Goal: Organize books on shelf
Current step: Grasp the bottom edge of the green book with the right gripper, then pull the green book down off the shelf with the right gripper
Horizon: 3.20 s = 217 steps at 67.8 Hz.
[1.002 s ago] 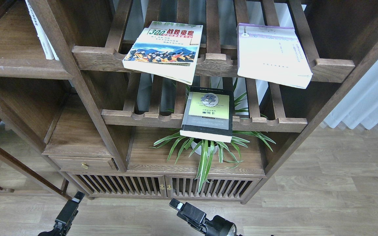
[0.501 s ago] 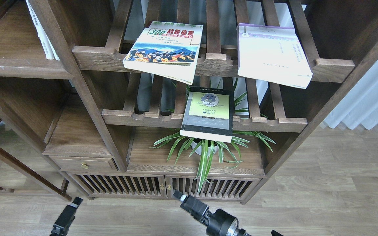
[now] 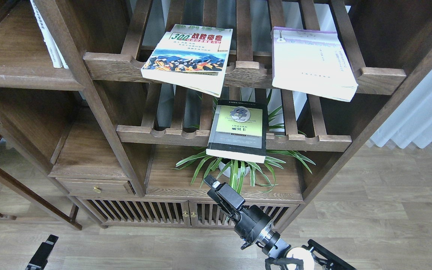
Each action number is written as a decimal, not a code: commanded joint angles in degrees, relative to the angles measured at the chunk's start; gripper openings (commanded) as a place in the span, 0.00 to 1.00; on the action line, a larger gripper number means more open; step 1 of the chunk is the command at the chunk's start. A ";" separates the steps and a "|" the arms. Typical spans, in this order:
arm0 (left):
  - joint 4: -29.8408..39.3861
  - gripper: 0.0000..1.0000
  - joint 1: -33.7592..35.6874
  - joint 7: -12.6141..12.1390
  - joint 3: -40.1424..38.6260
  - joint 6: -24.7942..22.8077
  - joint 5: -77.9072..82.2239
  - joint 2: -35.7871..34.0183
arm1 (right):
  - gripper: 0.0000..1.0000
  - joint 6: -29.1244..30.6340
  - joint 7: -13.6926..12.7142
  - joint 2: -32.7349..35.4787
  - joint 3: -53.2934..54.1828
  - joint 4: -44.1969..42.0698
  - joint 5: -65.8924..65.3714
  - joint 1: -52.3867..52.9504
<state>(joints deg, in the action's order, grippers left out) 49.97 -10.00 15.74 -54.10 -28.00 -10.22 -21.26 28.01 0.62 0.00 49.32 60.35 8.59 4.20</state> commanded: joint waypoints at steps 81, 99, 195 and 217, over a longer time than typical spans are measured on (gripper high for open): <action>-5.32 1.00 4.38 -0.01 0.04 0.00 -3.32 0.08 | 0.06 -0.01 7.46 0.00 5.53 -2.17 7.49 3.44; -5.32 1.00 4.29 -0.01 0.04 0.00 -3.32 0.08 | 0.05 -0.01 7.37 0.00 5.53 -0.50 7.49 1.43; 0.48 1.00 4.55 -0.62 10.68 0.00 -10.08 -2.47 | 0.06 -0.01 -2.03 0.00 -1.86 4.69 -2.09 -22.22; 6.90 1.00 3.41 -0.89 13.05 0.00 -3.85 -2.20 | 0.10 -0.01 -13.80 0.00 -2.73 0.74 -2.09 -21.08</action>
<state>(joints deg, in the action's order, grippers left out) 55.95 -6.51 15.05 -42.39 -28.00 -15.20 -23.47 28.00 -10.77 0.00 46.95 61.59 6.48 -17.17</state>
